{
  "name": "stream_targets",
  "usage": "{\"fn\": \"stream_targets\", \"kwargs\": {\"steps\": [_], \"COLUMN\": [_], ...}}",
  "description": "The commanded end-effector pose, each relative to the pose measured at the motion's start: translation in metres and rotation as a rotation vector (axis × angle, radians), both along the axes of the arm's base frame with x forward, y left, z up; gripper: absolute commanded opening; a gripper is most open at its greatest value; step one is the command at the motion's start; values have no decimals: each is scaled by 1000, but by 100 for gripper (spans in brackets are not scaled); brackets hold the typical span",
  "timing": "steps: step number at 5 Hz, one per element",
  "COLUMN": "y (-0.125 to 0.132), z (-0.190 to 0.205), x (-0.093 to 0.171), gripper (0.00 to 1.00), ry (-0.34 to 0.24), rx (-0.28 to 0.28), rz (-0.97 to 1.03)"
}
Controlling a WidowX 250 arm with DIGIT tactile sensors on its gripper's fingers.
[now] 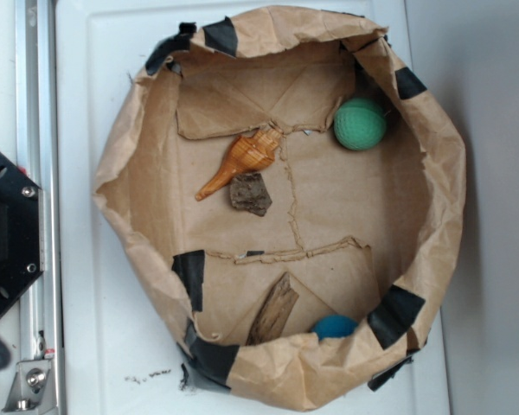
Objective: Grab the blue ball.
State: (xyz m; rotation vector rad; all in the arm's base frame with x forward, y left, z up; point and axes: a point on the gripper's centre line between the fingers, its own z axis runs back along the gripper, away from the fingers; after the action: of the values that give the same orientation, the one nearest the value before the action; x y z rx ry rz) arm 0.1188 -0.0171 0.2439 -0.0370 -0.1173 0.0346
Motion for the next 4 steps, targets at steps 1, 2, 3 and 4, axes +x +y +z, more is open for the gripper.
{"fn": "stream_targets", "kwargs": {"steps": [1,2,3,4], "y": [0,0,10,12], "z": [0,-7,-20,-37], "x": [0,50,100,151], "gripper": [100,100,100,100], "ry": [0,-23,-20,-46], "rx": [0,-24,-26,2], "rz": [0,19,-17,-152]}}
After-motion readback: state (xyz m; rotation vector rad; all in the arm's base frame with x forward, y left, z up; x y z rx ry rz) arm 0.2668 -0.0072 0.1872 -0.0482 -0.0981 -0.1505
